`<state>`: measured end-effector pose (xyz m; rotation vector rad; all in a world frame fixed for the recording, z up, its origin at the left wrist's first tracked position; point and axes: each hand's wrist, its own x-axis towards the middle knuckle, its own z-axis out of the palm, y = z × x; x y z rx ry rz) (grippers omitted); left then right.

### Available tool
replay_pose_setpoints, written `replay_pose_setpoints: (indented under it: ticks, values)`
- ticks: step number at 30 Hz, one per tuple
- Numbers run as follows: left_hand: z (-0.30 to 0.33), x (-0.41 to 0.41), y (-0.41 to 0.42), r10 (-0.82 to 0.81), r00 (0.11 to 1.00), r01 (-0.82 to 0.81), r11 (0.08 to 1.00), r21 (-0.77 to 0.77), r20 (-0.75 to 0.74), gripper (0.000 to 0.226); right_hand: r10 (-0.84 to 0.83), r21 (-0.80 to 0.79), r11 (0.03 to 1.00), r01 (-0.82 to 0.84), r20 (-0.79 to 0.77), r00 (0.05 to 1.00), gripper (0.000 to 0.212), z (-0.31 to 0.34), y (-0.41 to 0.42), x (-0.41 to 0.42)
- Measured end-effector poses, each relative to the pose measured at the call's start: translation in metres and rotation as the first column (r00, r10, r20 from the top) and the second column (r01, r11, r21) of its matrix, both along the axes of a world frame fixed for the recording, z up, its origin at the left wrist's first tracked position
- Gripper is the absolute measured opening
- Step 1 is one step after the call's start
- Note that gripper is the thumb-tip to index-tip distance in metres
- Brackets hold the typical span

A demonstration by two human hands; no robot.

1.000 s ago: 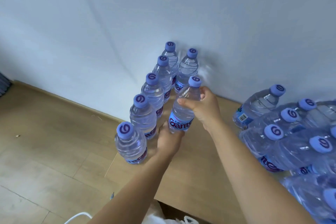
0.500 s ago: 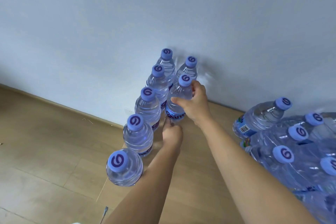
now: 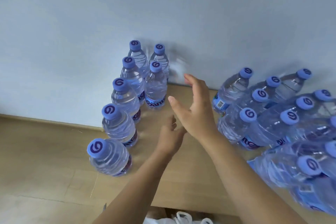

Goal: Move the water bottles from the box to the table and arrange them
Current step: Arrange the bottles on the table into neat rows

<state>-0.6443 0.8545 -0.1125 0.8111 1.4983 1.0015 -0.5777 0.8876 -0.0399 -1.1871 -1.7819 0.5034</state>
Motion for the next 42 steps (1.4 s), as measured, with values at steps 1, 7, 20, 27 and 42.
replay_pose_setpoints:
  ticks: [1,7,20,27,42]
  values:
    - [-0.004,0.010,-0.009,-0.092,0.996,0.093,0.996,-0.011,0.006,0.060,-0.076,0.119,0.990,0.076,-0.003,0.997,0.050,0.004,-0.017,0.019]
    - [-0.028,0.049,-0.032,-0.250,0.967,0.245,0.965,-0.094,-0.043,0.057,-0.495,0.192,0.849,0.492,-0.033,0.868,0.054,-0.010,-0.050,0.090]
    - [-0.023,0.033,-0.053,-0.360,0.916,0.367,0.930,0.005,-0.178,0.097,-0.516,-0.373,0.827,0.420,-0.206,0.832,0.049,-0.024,-0.052,0.099]
    - [0.001,0.012,-0.088,-0.403,0.914,0.397,0.912,0.098,0.050,0.056,-0.171,-0.580,0.813,-0.048,-0.316,0.933,0.032,0.015,-0.051,0.084]
    - [0.025,-0.038,-0.107,-0.364,0.924,0.337,0.919,0.203,0.114,0.039,0.006,-0.555,0.738,-0.384,-0.563,0.827,0.034,0.008,-0.048,0.042]
